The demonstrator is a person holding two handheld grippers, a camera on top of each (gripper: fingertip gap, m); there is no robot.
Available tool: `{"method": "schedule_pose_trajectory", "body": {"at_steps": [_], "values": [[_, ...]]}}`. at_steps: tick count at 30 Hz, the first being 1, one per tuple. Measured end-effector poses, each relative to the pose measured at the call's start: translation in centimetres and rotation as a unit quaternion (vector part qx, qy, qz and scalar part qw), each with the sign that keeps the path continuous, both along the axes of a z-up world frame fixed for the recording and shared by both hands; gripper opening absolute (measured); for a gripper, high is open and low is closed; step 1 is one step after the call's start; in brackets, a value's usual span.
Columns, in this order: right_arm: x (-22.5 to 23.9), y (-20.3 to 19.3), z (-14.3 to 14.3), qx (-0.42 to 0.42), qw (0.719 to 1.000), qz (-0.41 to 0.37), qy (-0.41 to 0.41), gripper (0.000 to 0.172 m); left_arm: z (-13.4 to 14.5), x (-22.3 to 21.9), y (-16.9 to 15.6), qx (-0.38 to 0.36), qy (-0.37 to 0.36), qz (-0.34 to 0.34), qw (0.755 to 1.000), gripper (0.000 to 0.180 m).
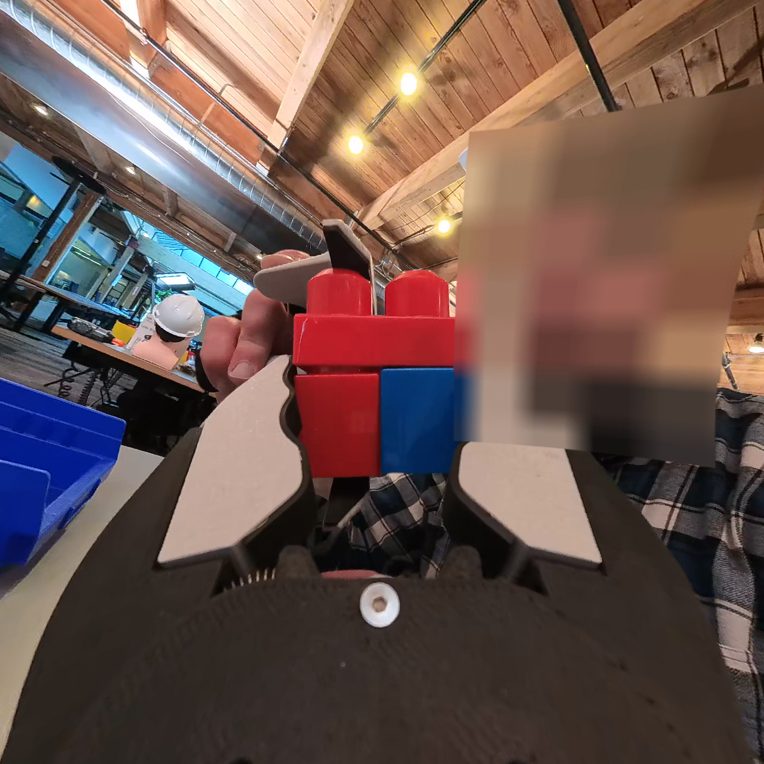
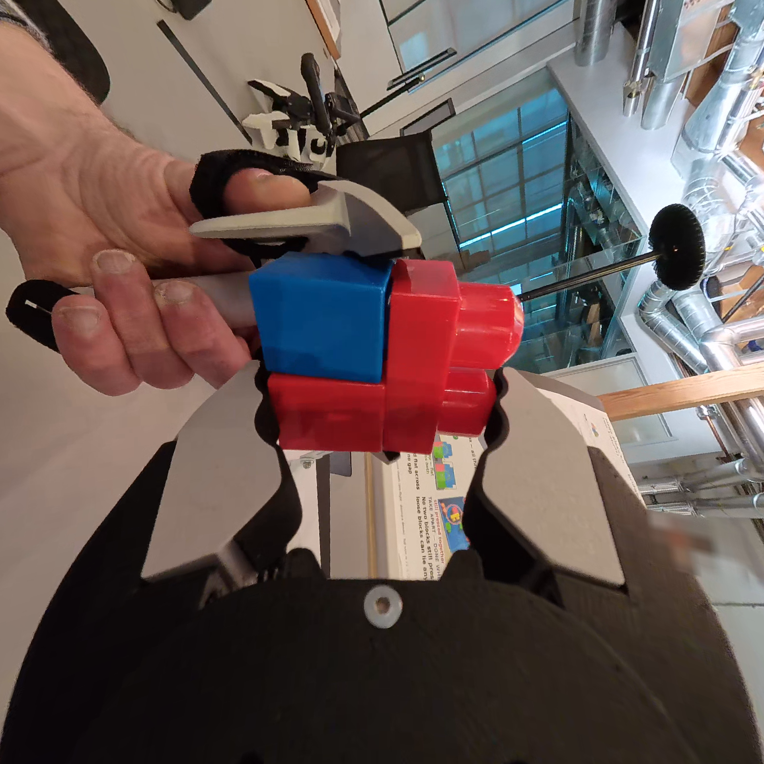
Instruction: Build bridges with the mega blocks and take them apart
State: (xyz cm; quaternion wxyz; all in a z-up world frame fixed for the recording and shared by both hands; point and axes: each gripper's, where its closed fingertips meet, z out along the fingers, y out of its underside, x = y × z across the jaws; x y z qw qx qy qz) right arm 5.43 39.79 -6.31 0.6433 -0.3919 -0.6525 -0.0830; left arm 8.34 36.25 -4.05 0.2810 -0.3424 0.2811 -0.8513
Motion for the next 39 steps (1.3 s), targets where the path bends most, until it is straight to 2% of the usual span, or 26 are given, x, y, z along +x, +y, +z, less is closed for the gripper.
{"method": "schedule_pose_trajectory", "body": {"at_steps": [10, 12, 13, 16, 20, 23, 39], "values": [[-0.2, 0.4, -0.4, -0.010, 1.000, -0.009, -0.011, 0.101, -0.2, -0.2, 0.2, -0.003, -0.006, 0.007, 1.000, 0.074], [-0.2, 0.3, -0.1, 0.016, 1.000, -0.003, 0.004, 0.101, -0.3, -0.1, 0.5, -0.009, -0.006, 0.018, 1.000, 0.074], [-0.3, 0.0, 0.4, 0.040, 0.999, 0.009, 0.015, 0.108, -0.3, -0.1, 0.7, -0.014, -0.005, 0.019, 1.000, 0.074], [-0.2, -0.4, 0.7, 0.051, 0.999, 0.008, 0.011, 0.109, -0.9, 0.1, 1.3, -0.030, 0.005, 0.027, 0.999, 0.075], [-1.0, -0.6, -0.4, 0.029, 0.999, 0.016, -0.004, 0.117, -0.9, 0.4, 1.2, -0.044, -0.008, 0.023, 0.999, 0.075], [-0.6, -0.4, -0.3, 0.026, 1.000, 0.005, -0.007, 0.104, -1.1, 0.8, 1.1, -0.049, -0.009, 0.017, 0.999, 0.074], [-0.5, -0.5, -0.7, -0.010, 1.000, 0.002, -0.026, 0.101, -1.4, 1.3, 0.8, -0.038, -0.006, -0.006, 0.999, 0.074]]}}
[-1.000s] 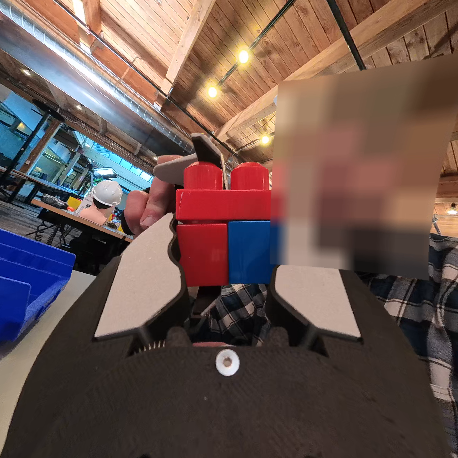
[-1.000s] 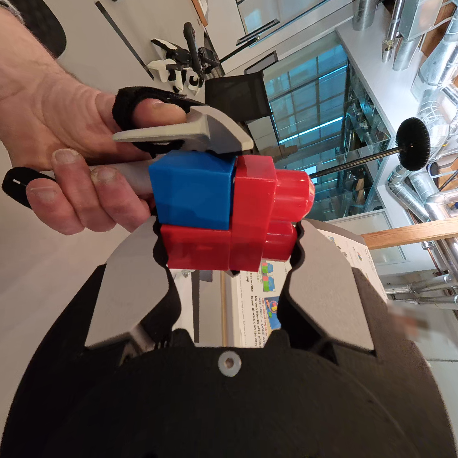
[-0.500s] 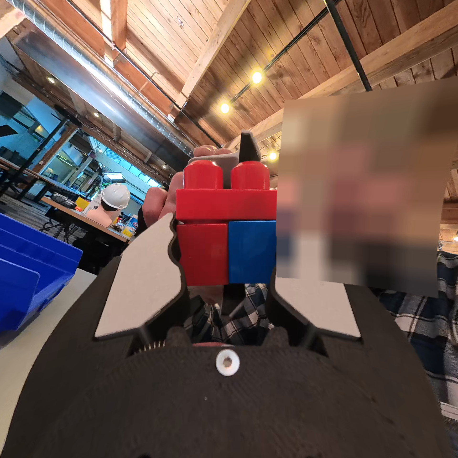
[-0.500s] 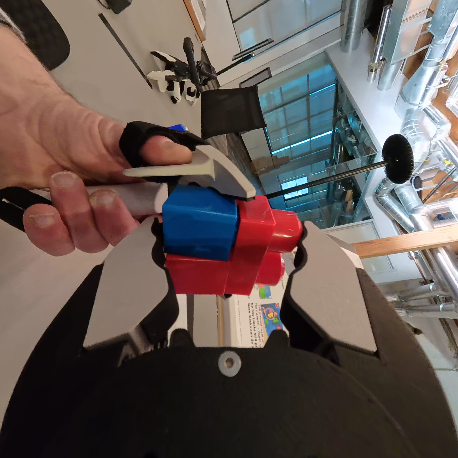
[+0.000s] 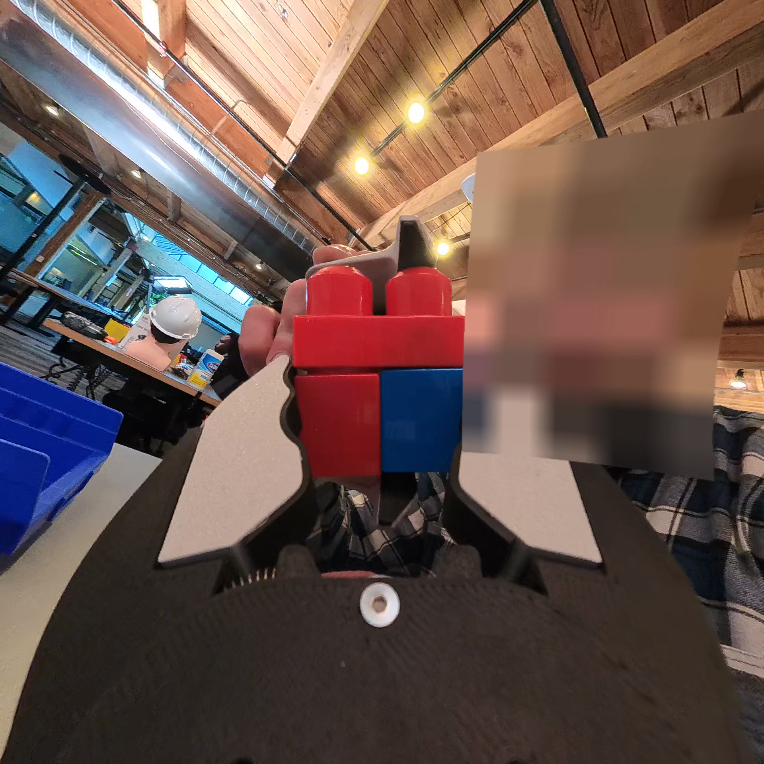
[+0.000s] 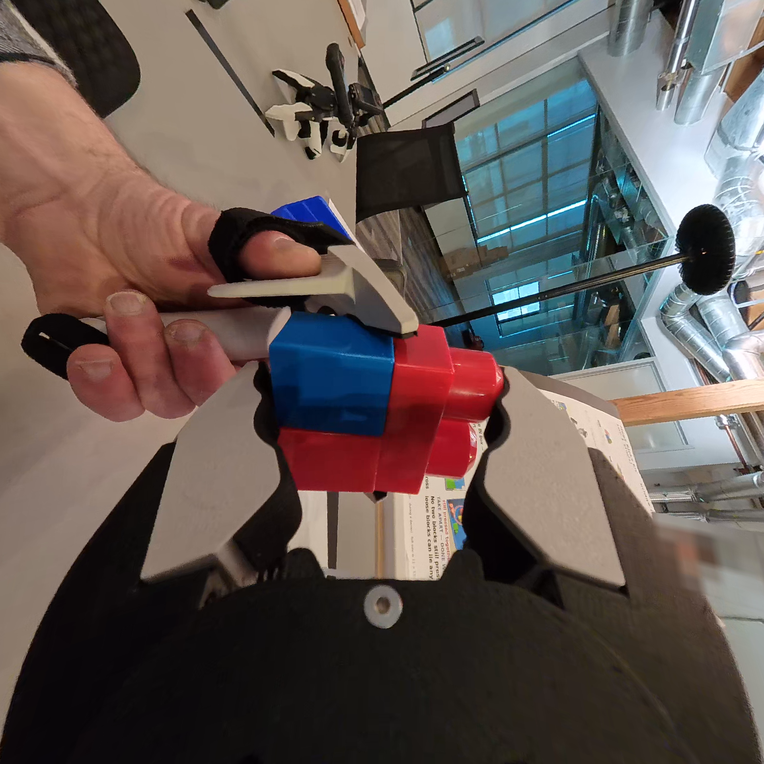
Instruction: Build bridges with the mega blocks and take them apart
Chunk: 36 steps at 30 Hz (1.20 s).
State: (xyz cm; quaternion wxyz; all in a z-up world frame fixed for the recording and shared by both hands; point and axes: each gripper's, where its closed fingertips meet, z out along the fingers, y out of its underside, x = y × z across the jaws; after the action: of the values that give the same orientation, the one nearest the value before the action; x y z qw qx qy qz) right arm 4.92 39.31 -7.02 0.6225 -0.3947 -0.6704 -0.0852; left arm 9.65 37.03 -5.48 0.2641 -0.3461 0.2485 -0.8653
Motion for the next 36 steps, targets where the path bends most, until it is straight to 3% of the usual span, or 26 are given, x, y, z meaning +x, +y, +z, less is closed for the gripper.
{"method": "schedule_pose_trajectory", "body": {"at_steps": [7, 9, 13, 21, 36], "values": [[-0.3, 0.1, -0.4, -0.009, 1.000, 0.007, -0.002, 0.102, -0.5, -0.2, 0.1, 0.001, -0.005, 0.007, 1.000, 0.074], [-0.2, -0.3, -0.2, -0.001, 1.000, 0.023, 0.008, 0.115, -0.2, -0.7, 0.0, 0.009, -0.027, 0.011, 1.000, 0.074], [0.4, 0.4, -0.7, -0.010, 1.000, 0.014, -0.004, 0.105, 0.2, -1.5, -0.5, 0.013, -0.044, -0.011, 0.999, 0.075], [0.3, 0.1, -0.9, -0.012, 1.000, 0.002, -0.026, 0.104, 0.5, -1.5, -1.7, 0.014, -0.065, -0.050, 0.997, 0.075], [0.6, 0.2, 0.1, -0.006, 1.000, -0.006, -0.007, 0.104, -0.2, -1.6, -1.6, 0.040, -0.020, -0.006, 0.999, 0.072]]}}
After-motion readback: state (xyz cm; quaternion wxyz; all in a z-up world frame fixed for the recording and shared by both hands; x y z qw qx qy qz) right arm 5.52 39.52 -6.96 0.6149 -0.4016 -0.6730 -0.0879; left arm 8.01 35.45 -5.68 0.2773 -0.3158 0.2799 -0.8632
